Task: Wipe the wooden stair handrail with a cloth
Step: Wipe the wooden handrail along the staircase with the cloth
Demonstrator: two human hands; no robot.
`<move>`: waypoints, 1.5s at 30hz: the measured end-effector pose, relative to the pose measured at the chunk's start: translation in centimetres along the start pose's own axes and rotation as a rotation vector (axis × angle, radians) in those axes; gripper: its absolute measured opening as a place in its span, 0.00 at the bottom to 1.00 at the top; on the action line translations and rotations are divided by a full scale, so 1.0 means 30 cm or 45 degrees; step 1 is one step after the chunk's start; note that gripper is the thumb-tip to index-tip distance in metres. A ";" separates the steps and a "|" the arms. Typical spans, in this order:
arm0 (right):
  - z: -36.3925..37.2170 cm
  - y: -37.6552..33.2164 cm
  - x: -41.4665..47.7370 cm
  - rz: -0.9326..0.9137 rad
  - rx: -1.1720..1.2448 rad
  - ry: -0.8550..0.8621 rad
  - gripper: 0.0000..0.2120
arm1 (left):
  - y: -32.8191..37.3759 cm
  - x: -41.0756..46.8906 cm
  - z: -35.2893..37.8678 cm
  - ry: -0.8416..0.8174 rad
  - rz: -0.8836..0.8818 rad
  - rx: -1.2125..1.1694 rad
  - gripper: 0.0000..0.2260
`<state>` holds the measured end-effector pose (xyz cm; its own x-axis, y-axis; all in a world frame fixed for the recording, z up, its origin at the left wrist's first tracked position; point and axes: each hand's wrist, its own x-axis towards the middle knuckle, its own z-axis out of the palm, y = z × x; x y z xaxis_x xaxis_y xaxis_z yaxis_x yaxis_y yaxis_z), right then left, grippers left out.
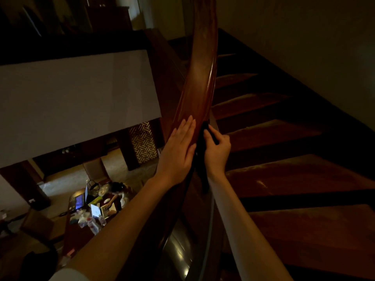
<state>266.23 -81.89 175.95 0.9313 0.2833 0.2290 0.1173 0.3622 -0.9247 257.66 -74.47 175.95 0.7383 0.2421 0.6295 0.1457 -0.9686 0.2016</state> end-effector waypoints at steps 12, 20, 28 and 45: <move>0.065 -0.015 0.091 -0.075 0.218 0.061 0.13 | -0.001 0.001 0.001 0.047 -0.004 -0.021 0.25; 0.027 0.155 -0.127 -0.316 0.100 0.040 0.14 | 0.011 -0.021 0.014 0.224 -0.221 -0.188 0.22; 0.013 0.065 0.050 -0.933 -0.376 -0.010 0.15 | 0.027 -0.028 0.012 0.276 -0.352 -0.163 0.23; -0.002 -0.135 0.050 -1.325 -1.395 -0.594 0.11 | 0.020 -0.123 0.015 0.169 -0.598 -0.179 0.34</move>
<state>267.19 -83.00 180.03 0.1280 0.6421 0.7559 0.9855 -0.1680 -0.0242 255.31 -75.97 173.41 0.5228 0.6635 0.5352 0.3450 -0.7388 0.5789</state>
